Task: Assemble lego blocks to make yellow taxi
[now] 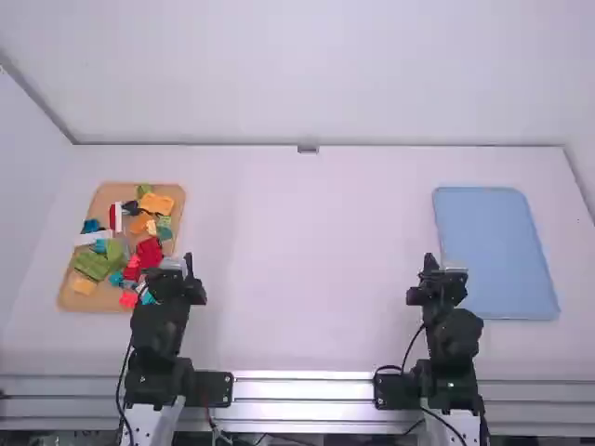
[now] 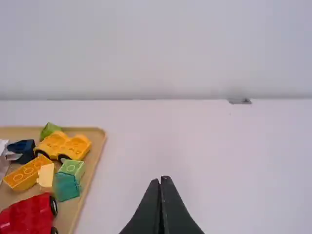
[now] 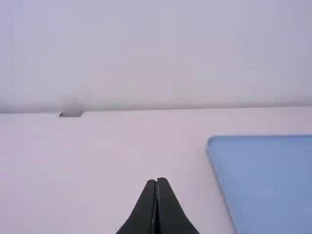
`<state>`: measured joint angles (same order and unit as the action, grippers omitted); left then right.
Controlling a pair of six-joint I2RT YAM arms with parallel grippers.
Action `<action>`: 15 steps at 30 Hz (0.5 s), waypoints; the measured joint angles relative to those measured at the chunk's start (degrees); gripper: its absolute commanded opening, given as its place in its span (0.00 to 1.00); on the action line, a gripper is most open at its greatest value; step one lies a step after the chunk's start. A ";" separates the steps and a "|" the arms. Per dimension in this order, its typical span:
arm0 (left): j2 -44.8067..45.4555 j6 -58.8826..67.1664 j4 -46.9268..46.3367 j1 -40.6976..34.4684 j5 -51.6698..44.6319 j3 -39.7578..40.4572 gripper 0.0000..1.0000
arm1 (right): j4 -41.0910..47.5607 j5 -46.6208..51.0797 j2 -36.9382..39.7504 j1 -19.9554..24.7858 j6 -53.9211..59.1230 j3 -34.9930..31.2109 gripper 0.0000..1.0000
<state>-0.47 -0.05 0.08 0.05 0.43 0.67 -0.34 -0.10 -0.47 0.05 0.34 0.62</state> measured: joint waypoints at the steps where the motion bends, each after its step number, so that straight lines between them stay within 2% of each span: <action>1: 0.00 0.00 0.00 0.00 0.00 0.02 0.00 | 0.00 -0.04 0.00 0.00 -0.20 0.00 0.00; 9: -0.31 0.02 0.00 0.00 0.04 0.02 0.04 | -0.20 -0.24 -0.42 0.00 -0.02 0.00 0.03; 15: -2.56 0.04 -0.48 -0.02 0.24 0.74 0.10 | -0.17 -0.52 -3.48 -0.07 0.13 0.52 0.10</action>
<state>-3.03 -0.01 -0.40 0.03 0.67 1.41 -0.51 -0.62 -3.95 -0.01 0.47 1.15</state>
